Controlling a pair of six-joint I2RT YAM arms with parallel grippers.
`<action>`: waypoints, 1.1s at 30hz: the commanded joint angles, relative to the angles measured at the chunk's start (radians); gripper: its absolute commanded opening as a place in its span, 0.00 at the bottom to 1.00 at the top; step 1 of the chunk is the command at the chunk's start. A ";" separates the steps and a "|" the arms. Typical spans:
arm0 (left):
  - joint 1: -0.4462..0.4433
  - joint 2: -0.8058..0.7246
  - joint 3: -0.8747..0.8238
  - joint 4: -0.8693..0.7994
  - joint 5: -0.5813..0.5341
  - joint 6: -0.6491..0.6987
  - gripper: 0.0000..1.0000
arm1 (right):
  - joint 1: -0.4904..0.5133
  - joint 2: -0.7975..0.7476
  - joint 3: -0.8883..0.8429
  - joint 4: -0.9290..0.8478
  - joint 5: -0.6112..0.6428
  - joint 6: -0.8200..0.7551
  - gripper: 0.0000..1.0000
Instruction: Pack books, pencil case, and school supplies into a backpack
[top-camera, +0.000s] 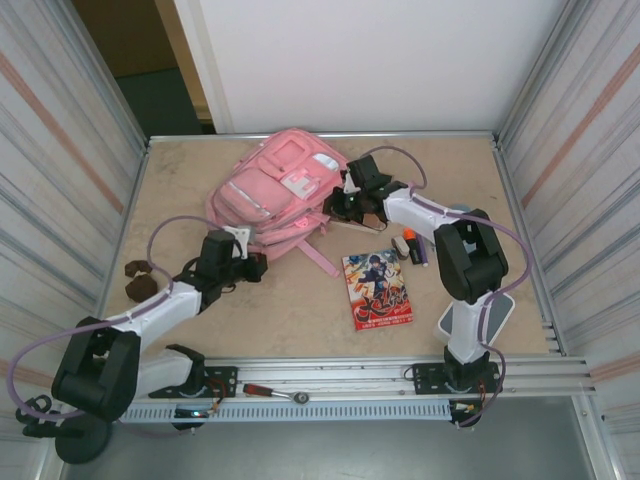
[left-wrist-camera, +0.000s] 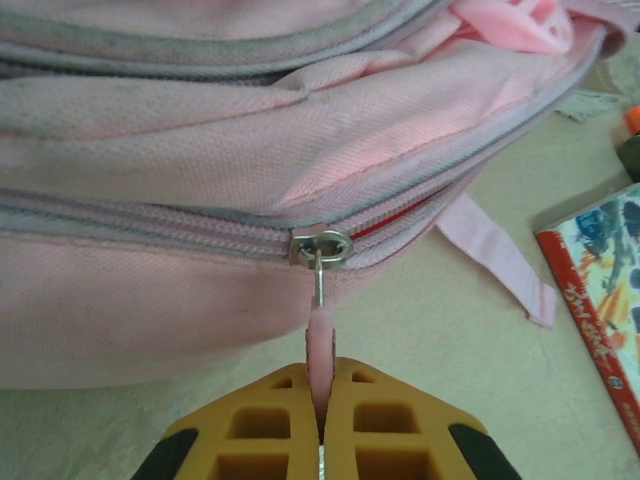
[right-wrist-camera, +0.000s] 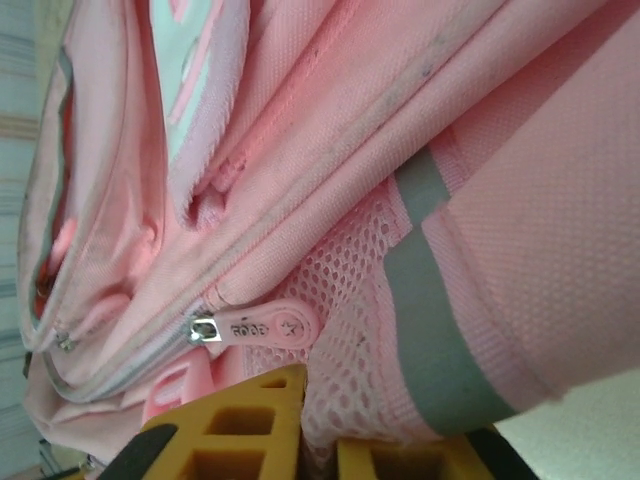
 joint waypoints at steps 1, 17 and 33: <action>-0.009 0.018 0.052 -0.024 0.076 -0.022 0.00 | -0.068 0.030 0.061 -0.053 -0.019 -0.065 0.22; -0.076 0.080 0.062 0.050 0.087 -0.015 0.00 | 0.159 -0.112 -0.321 0.405 0.041 0.354 0.77; -0.098 -0.036 0.069 -0.196 -0.230 0.019 0.00 | 0.073 -0.108 -0.200 0.149 0.101 0.078 0.02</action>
